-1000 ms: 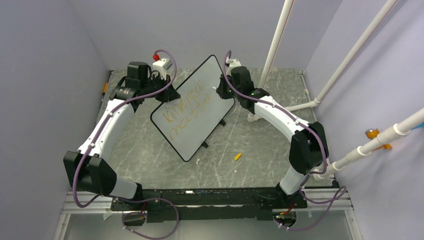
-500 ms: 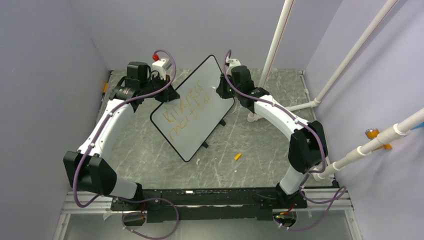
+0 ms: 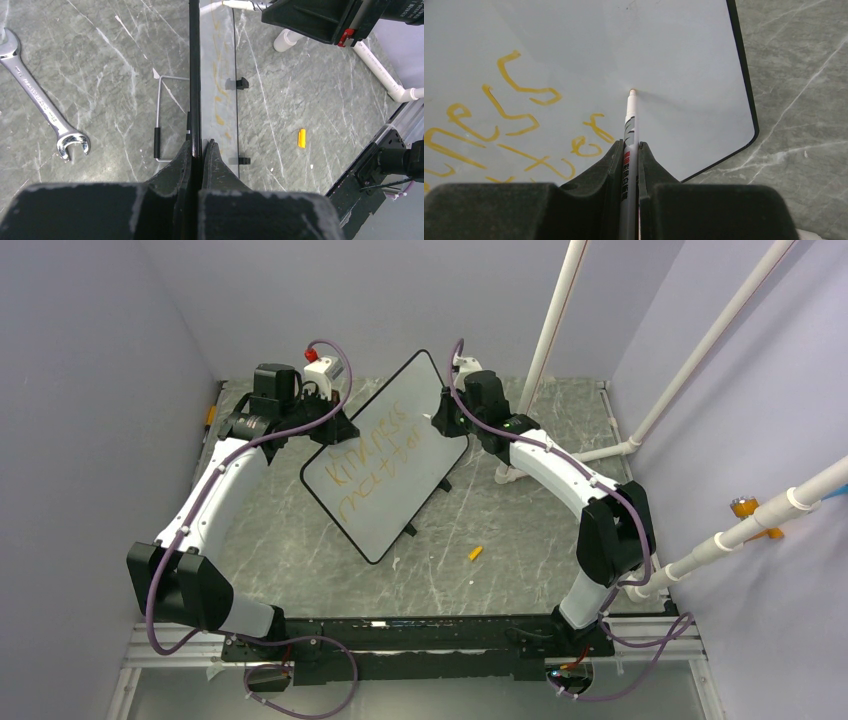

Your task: Write a sentence on the whiteboard

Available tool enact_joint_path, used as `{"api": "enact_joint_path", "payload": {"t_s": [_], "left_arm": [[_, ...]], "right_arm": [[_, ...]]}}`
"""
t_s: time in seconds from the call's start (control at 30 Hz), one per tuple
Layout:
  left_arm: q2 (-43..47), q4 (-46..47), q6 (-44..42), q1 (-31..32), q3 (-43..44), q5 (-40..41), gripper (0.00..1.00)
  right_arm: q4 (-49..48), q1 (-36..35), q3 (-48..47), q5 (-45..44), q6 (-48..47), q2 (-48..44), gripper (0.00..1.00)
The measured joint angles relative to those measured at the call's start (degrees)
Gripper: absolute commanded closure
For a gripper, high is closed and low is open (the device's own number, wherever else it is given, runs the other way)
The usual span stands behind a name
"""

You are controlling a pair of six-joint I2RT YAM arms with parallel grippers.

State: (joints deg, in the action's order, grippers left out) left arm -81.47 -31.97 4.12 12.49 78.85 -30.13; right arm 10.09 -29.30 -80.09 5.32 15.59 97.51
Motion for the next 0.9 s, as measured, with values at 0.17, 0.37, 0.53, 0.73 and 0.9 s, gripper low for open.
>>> {"api": "enact_joint_path", "payload": {"t_s": [0.17, 0.37, 0.53, 0.73, 0.9], "left_arm": [[0.0, -0.04, 0.0, -0.04, -0.07, 0.02, 1.0], [0.0, -0.07, 0.02, -0.11, -0.11, 0.04, 1.0], [0.0, -0.13, 0.02, -0.15, -0.13, 0.07, 1.0], [0.0, -0.13, 0.02, -0.15, -0.13, 0.07, 1.0], [0.0, -0.11, 0.02, -0.15, -0.13, 0.07, 1.0]], "right_arm": [[0.02, 0.02, 0.0, 1.05, 0.0, 0.0, 1.0], [-0.04, 0.02, 0.11, 2.05, 0.04, -0.02, 1.0], [-0.31, -0.02, 1.01, 3.04, 0.07, -0.42, 1.0], [-0.37, -0.22, 2.45, 4.31, 0.17, -1.11, 1.0], [-0.63, -0.33, 3.61, 4.37, 0.5, -1.62, 1.0]]}}
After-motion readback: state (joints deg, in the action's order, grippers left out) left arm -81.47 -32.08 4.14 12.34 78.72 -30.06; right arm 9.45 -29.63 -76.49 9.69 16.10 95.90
